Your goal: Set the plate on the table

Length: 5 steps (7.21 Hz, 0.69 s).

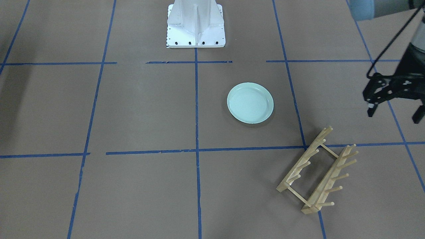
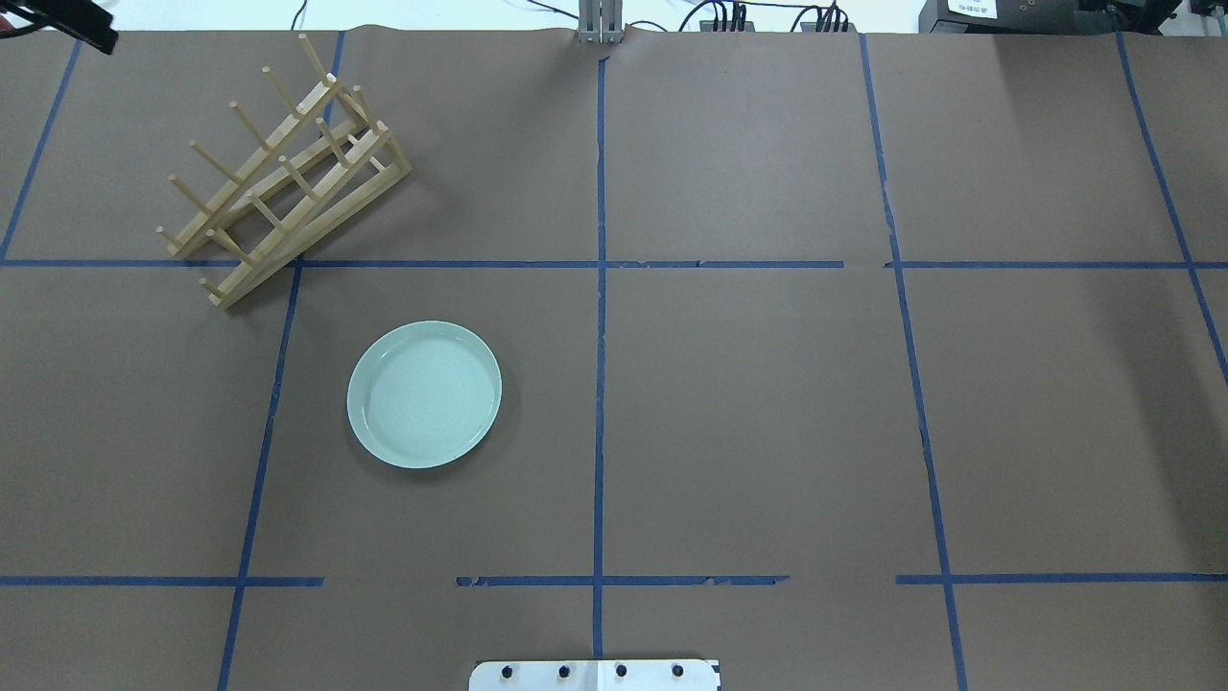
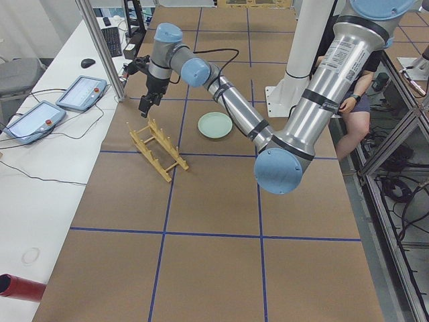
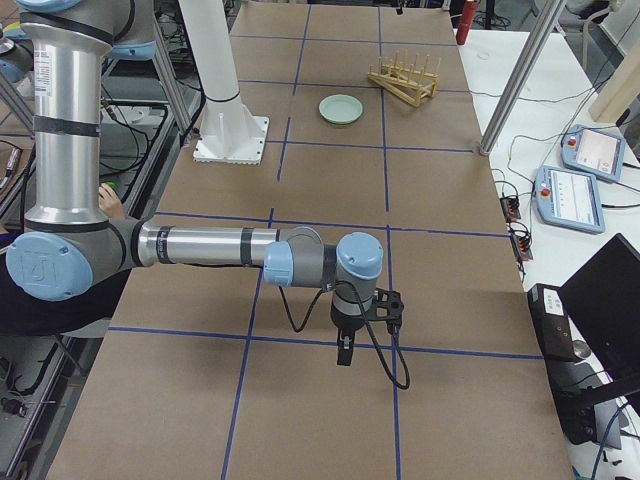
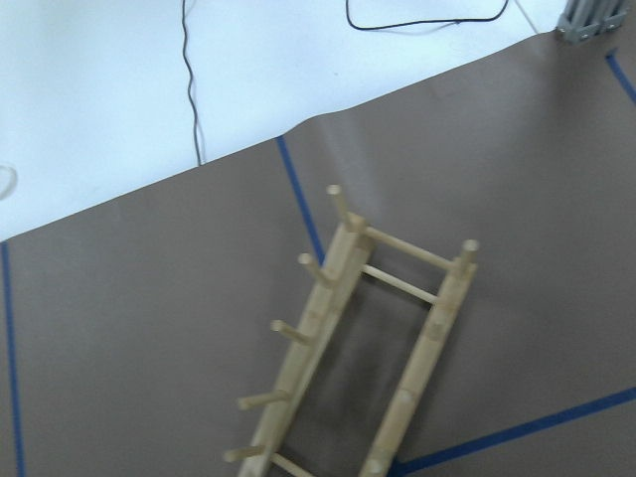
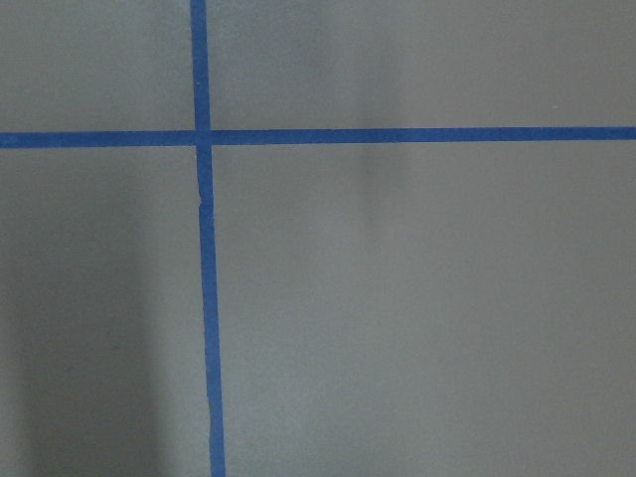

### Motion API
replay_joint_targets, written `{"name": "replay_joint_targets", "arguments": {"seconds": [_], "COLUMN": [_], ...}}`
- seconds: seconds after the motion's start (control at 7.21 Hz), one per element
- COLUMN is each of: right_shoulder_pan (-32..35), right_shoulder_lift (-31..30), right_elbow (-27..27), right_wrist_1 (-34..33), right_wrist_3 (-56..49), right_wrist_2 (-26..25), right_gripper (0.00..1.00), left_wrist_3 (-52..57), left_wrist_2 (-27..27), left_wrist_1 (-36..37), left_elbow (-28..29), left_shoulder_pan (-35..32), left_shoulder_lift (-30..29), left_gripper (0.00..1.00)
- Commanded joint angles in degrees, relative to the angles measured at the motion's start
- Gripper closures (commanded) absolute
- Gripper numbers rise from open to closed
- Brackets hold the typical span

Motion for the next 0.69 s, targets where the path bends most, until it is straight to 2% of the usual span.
{"name": "replay_joint_targets", "arguments": {"seconds": [0.0,0.14,0.42,0.55], "right_shoulder_pan": [0.00,0.00,0.00,0.00], "right_shoulder_lift": [0.00,0.00,0.00,0.00], "right_elbow": [0.00,0.00,0.00,0.00], "right_wrist_1": [0.00,0.00,0.00,0.00], "right_wrist_3": [-0.06,-0.06,-0.06,-0.06], "right_wrist_2": [0.00,0.00,0.00,0.00], "right_gripper": [0.00,0.00,0.00,0.00], "left_wrist_3": [15.06,18.42,21.52,21.53], "left_wrist_2": [-8.55,-10.92,-11.73,-14.70], "left_wrist_1": [-4.94,-10.18,-20.82,-21.48], "left_elbow": [11.78,14.03,15.53,15.28], "left_shoulder_pan": [-8.71,-11.28,-13.14,-13.15], "left_shoulder_lift": [3.55,8.08,18.53,21.62], "left_gripper": [0.00,0.00,0.00,0.00]}}
